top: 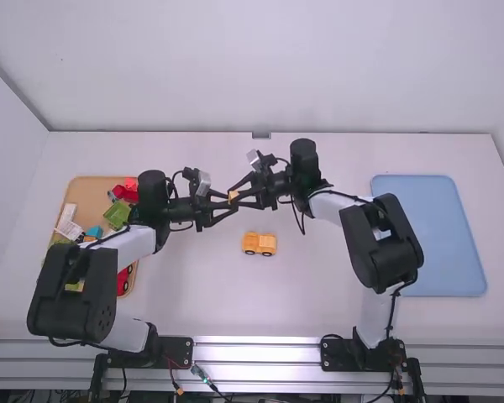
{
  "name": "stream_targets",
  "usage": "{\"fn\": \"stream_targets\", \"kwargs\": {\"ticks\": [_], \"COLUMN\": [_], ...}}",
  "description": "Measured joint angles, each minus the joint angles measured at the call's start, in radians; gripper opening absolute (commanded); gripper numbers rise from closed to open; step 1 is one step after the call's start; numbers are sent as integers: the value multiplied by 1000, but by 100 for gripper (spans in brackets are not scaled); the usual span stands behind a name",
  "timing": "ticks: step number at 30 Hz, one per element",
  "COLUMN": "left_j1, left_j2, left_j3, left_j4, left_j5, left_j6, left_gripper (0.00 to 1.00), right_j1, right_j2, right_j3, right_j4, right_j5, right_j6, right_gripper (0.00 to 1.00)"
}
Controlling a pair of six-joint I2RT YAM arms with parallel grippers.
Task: Assemble lego blocks to make yellow taxi
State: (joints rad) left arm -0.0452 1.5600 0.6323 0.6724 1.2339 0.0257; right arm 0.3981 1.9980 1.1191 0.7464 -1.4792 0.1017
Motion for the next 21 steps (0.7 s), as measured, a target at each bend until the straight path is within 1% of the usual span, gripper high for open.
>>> {"fn": "stream_targets", "kwargs": {"ticks": [2, 3, 4, 5, 6, 8, 10, 11, 12, 15, 16, 18, 20, 21], "left_j1": [0, 0, 0, 0, 0, 0, 0, 0, 0, 0, 2, 2, 2, 2], "left_j2": [0, 0, 0, 0, 0, 0, 0, 0, 0, 0, 0, 0, 0, 0], "left_j3": [0, 0, 0, 0, 0, 0, 0, 0, 0, 0, 0, 0, 0, 0], "left_j4": [5, 6, 6, 6, 6, 11, 14, 13, 13, -18, -51, -130, -231, -272], "left_j5": [0, 0, 0, 0, 0, -3, -7, -7, -7, -14, -32, -97, -225, -296], "left_j6": [0, -1, -1, -2, 0, 0, -3, -3, -2, -3, -2, -2, -2, -2], "left_gripper": [2, 3, 8, 29, 78, 99, 99, 99, 99, 99, 99, 99, 99, 99], "right_j1": [-1, -1, -1, -1, -1, -1, -1, -1, -2, -10, -19, -33, -56, -64], "right_j2": [0, 0, 0, 0, 0, 0, 0, 0, 0, 0, 0, 0, 0, 0], "right_j3": [0, 0, 0, 0, 0, 1, 1, 1, 1, 1, 1, 2, 19, 39], "right_j4": [3, 3, 2, 2, 2, -3, -6, -8, -19, -82, -134, -206, -364, -471], "right_j5": [-1, -2, -2, -2, -2, -3, 8, 14, 32, 126, 200, 287, 423, 482], "right_j6": [0, -1, -1, -1, -2, 0, 0, 1, 2, 0, -7, -21, -57, -90], "right_gripper": [19, 19, 19, 18, 16, 14, 7, 6, 3, 0, 0, 0, 0, 0]}}
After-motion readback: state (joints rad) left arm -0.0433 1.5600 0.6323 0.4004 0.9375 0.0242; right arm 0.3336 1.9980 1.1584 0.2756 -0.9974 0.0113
